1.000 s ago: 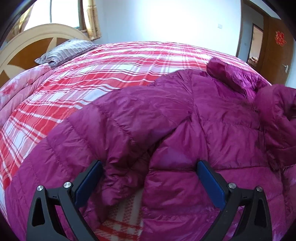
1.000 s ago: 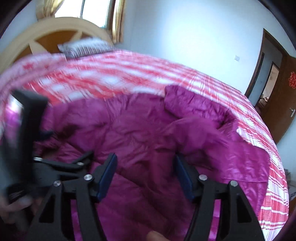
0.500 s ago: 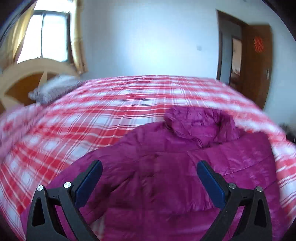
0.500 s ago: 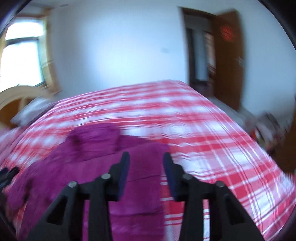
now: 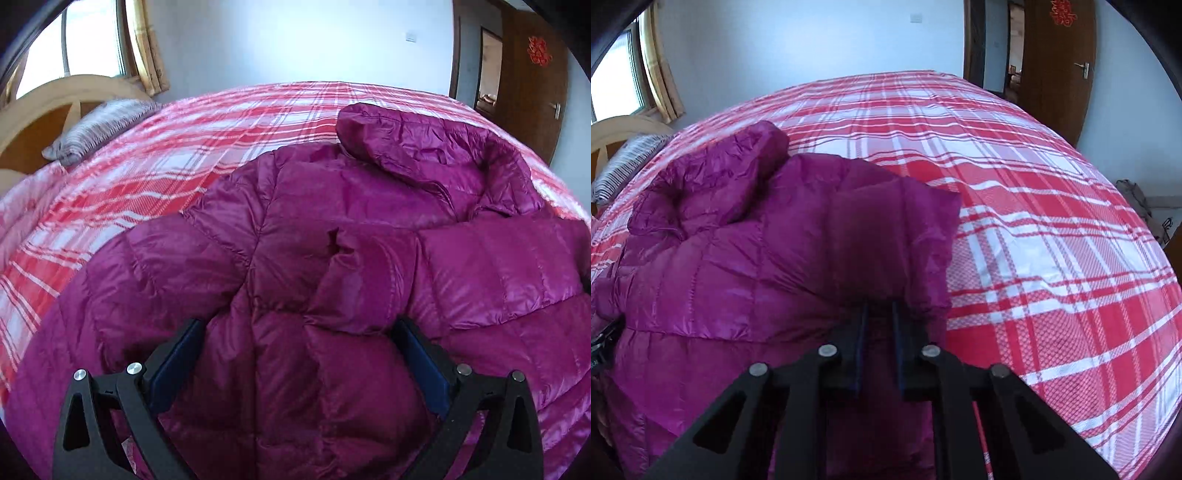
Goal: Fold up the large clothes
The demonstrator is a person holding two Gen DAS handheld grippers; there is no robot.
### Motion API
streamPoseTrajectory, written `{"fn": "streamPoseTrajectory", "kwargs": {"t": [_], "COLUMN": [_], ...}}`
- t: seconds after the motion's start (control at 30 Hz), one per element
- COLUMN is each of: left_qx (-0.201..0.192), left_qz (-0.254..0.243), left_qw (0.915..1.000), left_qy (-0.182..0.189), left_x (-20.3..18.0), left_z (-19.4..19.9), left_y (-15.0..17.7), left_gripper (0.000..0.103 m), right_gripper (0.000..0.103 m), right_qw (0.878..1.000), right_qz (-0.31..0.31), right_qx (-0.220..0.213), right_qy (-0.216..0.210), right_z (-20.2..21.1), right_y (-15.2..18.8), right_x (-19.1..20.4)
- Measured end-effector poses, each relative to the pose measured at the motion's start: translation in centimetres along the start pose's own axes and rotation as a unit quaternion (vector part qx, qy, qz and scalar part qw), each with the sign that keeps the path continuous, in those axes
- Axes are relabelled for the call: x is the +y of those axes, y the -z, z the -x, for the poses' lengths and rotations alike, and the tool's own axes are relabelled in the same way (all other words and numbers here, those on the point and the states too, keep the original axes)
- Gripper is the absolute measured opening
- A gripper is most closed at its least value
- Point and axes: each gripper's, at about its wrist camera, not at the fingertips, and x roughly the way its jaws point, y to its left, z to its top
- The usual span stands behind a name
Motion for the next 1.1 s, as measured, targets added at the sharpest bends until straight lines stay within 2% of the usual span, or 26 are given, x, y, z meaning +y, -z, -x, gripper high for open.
{"fn": "streamPoseTrajectory", "kwargs": {"t": [0.1, 0.3, 0.33, 0.43, 0.47, 0.53, 0.63, 0.73, 0.8, 0.93, 1.03, 1.07, 1.1], "left_qx": [-0.001, -0.001, -0.002, -0.007, -0.007, -0.007, -0.007, -0.007, -0.006, -0.002, -0.001, -0.002, -0.002], "left_qz": [-0.01, -0.005, -0.007, -0.012, -0.013, -0.011, -0.008, -0.007, -0.005, -0.001, 0.002, 0.002, 0.002], "left_qw": [0.9999, 1.0, 0.9999, 0.9998, 0.9997, 0.9998, 0.9999, 0.9999, 0.9999, 1.0, 1.0, 1.0, 1.0], "left_qy": [-0.009, -0.006, -0.009, -0.017, -0.018, -0.016, -0.013, -0.01, -0.008, -0.001, 0.001, 0.002, 0.002], "left_x": [-0.6, -0.1, -0.1, -0.4, -0.5, -0.4, -0.2, -0.1, -0.1, 0.0, 0.1, 0.2, 0.1], "left_z": [0.0, -0.3, -0.2, -0.1, -0.1, -0.1, -0.2, -0.2, -0.4, -0.7, -0.7, -0.7, -0.7], "left_y": [0.1, 0.1, 0.1, 0.1, 0.1, 0.1, 0.1, 0.2, 0.2, 0.1, 0.1, 0.2, 0.2], "left_gripper": [0.102, 0.102, 0.102, 0.102, 0.102, 0.102, 0.102, 0.102, 0.102, 0.102, 0.102, 0.102, 0.102], "right_gripper": [0.009, 0.009, 0.01, 0.018, 0.025, 0.025, 0.025, 0.024, 0.015, 0.013, 0.013, 0.015, 0.024], "right_qw": [1.0, 0.998, 0.999, 0.998, 0.997, 0.997, 0.999, 0.999, 0.998, 0.998, 0.999, 0.999, 0.999], "right_qz": [0.004, 0.035, 0.027, 0.002, -0.001, 0.006, 0.0, -0.03, -0.054, -0.054, -0.026, -0.015, -0.017], "right_qx": [-0.001, 0.018, 0.012, -0.053, -0.073, -0.082, -0.045, 0.002, 0.016, -0.007, 0.005, 0.007, 0.0], "right_qy": [0.004, 0.043, 0.045, 0.039, 0.025, 0.005, -0.001, 0.011, 0.004, -0.007, 0.025, 0.043, 0.041], "right_z": [0.3, 1.3, 2.0, 5.0, 5.7, 5.5, 1.9, -2.1, -3.7, -3.6, -3.1, -2.4, -1.2], "right_y": [0.5, 0.1, -0.4, -2.4, -3.4, -4.8, -6.3, -5.6, -4.5, -3.4, -3.9, -4.2, -4.2], "right_x": [-0.3, 0.8, 0.9, 0.7, 1.0, 1.8, 2.5, 1.1, -0.1, -0.8, 0.3, 0.8, 1.3]}}
